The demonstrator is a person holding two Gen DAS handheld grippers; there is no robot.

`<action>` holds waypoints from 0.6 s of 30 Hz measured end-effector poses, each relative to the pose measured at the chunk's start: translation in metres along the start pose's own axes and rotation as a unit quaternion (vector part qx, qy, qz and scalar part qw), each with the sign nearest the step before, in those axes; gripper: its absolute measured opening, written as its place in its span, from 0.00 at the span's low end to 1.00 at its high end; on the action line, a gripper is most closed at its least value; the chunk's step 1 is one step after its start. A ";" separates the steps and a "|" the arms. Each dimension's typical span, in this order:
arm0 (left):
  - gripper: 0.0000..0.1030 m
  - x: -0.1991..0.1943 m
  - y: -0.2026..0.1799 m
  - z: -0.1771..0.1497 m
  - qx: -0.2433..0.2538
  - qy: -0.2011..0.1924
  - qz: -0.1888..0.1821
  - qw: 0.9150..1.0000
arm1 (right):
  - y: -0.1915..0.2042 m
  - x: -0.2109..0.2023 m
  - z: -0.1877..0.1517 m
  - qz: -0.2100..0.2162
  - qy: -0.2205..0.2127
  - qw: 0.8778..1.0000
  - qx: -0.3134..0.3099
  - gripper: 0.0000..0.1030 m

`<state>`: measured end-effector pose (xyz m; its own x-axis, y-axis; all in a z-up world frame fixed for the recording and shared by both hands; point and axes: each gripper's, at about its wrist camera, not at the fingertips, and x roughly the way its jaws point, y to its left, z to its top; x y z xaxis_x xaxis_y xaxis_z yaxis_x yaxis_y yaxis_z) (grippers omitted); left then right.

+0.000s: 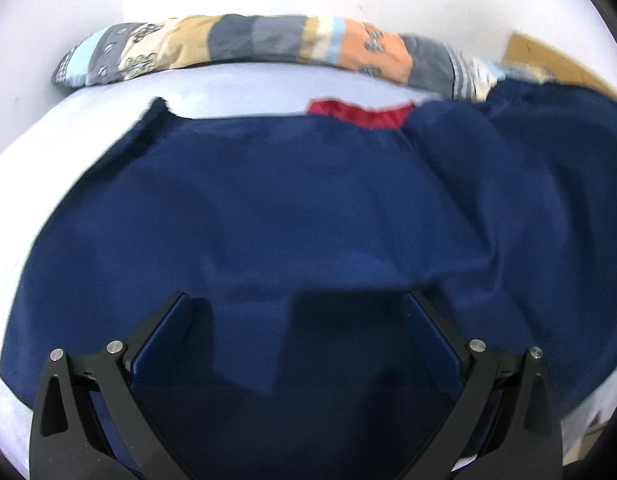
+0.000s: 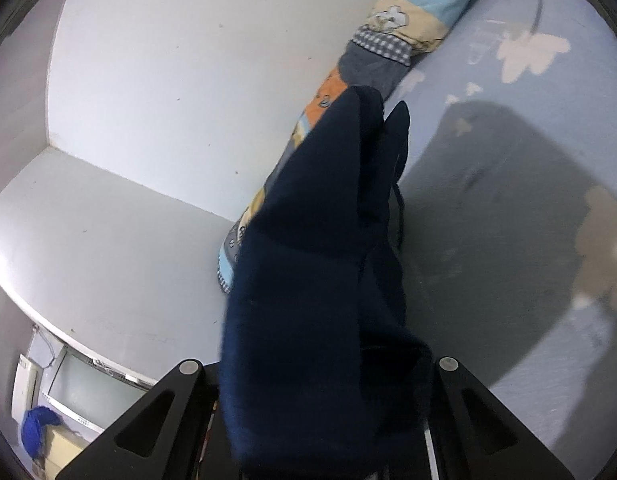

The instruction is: Fold large clothes

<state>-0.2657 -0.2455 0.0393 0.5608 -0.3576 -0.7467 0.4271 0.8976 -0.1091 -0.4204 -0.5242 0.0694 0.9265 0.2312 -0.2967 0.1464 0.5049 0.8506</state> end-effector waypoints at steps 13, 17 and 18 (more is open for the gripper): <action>1.00 -0.081 0.144 0.055 -0.105 -0.101 0.092 0.985 | 0.095 0.074 -0.043 -0.010 0.041 0.997 -0.066 0.14; 1.00 -0.100 0.190 0.060 -0.118 -0.111 0.142 0.977 | 0.127 0.124 -0.080 -0.031 0.078 0.990 -0.115 0.14; 1.00 -0.103 0.201 0.058 -0.122 -0.108 0.145 0.976 | 0.132 0.134 -0.088 -0.039 0.085 0.987 -0.131 0.14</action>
<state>-0.1960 -0.0430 0.1327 0.7811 -0.1012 -0.6162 0.0610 0.9944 -0.0860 -0.3076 -0.3529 0.1040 0.8413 0.3088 -0.4437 0.0985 0.7195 0.6875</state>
